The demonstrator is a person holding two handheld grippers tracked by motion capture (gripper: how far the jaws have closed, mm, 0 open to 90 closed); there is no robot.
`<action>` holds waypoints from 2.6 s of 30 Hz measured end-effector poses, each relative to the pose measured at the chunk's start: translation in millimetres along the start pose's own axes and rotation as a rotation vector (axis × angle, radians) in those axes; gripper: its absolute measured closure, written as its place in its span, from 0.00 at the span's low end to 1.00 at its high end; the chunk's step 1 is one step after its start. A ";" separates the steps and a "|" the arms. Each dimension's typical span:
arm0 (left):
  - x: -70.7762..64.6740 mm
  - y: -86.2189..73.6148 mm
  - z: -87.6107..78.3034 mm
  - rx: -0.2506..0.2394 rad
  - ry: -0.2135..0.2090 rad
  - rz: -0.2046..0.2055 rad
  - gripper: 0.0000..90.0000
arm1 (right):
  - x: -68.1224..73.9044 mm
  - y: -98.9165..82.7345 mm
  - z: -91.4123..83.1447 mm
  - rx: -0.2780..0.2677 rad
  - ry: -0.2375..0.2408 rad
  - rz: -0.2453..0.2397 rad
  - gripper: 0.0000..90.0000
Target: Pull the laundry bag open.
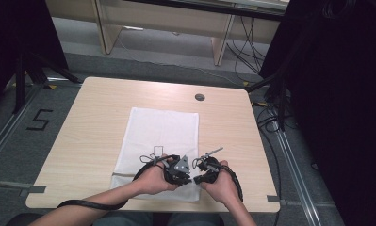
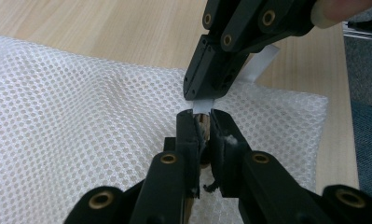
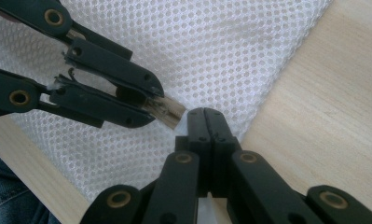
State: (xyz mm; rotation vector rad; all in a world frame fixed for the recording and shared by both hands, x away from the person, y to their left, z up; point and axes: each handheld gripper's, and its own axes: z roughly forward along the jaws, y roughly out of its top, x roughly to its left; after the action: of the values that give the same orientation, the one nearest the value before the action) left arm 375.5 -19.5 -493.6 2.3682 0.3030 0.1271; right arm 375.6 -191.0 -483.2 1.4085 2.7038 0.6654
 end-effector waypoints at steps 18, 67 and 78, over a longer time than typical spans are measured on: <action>-1.2 -2.1 -5.6 0.006 0.008 -0.001 0.91 | -0.9 -0.1 0.4 -0.001 0.004 -0.001 1.00; 0.6 -7.6 -22.6 -0.001 0.018 0.003 0.91 | 0.9 -0.9 -0.7 0.008 -0.003 0.025 1.00; 1.4 -10.6 -27.0 0.002 0.018 -0.009 0.91 | 0.0 -1.0 -0.3 0.001 0.005 0.016 1.00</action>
State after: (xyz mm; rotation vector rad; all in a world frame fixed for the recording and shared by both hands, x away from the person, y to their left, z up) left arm 370.1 6.3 -481.2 2.3682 0.3223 0.1446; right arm 374.7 -191.6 -483.4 1.4319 2.6996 0.6692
